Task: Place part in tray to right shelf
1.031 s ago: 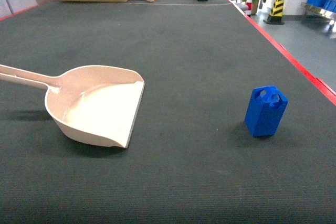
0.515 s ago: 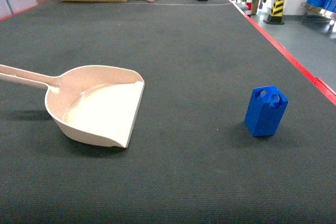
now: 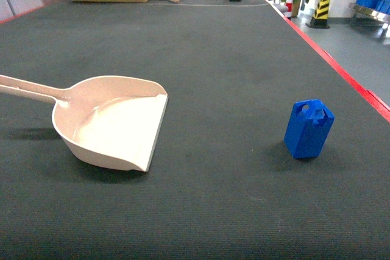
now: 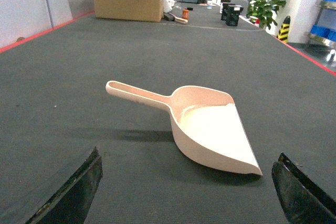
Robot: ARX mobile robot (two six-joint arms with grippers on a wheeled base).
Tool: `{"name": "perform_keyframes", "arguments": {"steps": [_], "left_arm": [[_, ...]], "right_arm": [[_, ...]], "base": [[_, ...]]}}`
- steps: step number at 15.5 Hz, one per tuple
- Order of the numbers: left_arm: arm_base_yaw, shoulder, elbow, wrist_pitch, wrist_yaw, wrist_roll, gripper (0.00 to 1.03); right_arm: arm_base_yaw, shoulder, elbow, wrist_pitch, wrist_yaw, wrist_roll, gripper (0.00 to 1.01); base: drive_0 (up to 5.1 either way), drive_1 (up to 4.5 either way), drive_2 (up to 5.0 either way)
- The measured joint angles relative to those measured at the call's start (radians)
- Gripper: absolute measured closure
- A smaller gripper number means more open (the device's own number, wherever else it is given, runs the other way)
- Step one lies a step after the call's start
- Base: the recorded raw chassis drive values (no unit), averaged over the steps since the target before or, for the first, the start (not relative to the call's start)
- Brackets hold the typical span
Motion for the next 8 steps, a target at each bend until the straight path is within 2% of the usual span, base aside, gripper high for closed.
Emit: {"name": "perform_keyframes", "arguments": {"steps": [8], "left_arm": [[0.0,0.0,0.0,0.0,0.0,0.0,0.05]], "right_arm": [[0.0,0.0,0.0,0.0,0.0,0.0,0.03]], "base": [[0.0,0.0,0.0]]}}
